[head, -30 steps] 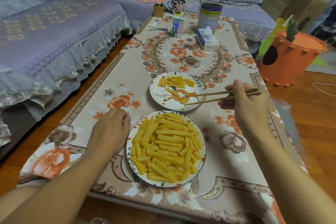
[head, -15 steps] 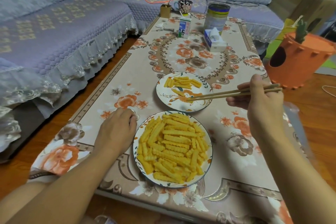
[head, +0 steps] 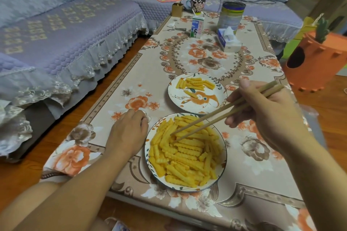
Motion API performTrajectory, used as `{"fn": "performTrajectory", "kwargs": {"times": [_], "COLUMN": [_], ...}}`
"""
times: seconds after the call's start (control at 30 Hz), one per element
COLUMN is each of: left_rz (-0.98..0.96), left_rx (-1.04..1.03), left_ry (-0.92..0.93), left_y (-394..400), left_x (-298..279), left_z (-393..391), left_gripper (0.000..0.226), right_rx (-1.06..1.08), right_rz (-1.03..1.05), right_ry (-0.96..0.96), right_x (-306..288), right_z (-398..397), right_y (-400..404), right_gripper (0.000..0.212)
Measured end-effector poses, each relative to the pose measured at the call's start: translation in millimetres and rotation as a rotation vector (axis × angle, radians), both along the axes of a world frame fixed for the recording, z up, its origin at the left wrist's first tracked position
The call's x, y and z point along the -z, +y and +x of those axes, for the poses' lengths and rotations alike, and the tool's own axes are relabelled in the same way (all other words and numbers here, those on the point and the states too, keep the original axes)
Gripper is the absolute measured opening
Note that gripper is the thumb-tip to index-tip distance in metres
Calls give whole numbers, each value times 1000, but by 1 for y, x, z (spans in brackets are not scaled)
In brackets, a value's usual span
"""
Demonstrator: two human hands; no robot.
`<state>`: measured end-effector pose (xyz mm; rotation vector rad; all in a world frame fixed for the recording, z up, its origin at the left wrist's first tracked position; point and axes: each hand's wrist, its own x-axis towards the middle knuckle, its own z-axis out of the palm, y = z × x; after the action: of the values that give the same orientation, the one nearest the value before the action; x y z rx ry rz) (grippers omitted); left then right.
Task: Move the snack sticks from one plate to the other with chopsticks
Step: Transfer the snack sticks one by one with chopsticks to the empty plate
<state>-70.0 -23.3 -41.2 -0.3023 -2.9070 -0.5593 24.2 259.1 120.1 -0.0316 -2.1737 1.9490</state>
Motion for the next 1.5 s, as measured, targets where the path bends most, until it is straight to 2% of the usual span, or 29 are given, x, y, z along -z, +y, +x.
{"fn": "performTrajectory", "kwargs": {"times": [0.1, 0.2, 0.33, 0.53, 0.73, 0.9, 1.03, 1.2, 1.37, 1.5], "left_rz": [-5, -15, -16, -17, -26, -23, -21, -26, -18, -12], "left_rx": [3, 3, 3, -1, 4, 8, 0, 3, 8, 2], "left_ry": [-2, 3, 11, 10, 13, 24, 16, 26, 36, 31], "left_y": [-1, -1, -2, -1, -3, -1, 0, -1, 1, 0], "left_x": [0, 2, 3, 4, 3, 2, 1, 2, 2, 3], "left_z": [-1, 0, -2, -3, -3, -3, -2, -2, -3, -2], "left_gripper": [21, 21, 20, 21, 22, 22, 23, 23, 21, 22], "right_rx": [83, 262, 423, 413, 373, 383, 298, 202, 311, 357], "right_rz": [-18, -29, 96, 119, 228, 64, -36, 39, -17, 63], "right_ry": [57, 107, 54, 53, 7, 18, 25, -36, 48, -3], "right_x": [-9, -4, 30, 47, 46, 13, -8, -4, -13, 5], "right_z": [0, -10, -43, -75, -78, -44, -11, 1, -6, -40], "right_y": [8, 19, 29, 14, 2, 20, 29, 30, 47, 46], "right_gripper": [38, 35, 29, 31, 36, 45, 48, 45, 40, 38]}}
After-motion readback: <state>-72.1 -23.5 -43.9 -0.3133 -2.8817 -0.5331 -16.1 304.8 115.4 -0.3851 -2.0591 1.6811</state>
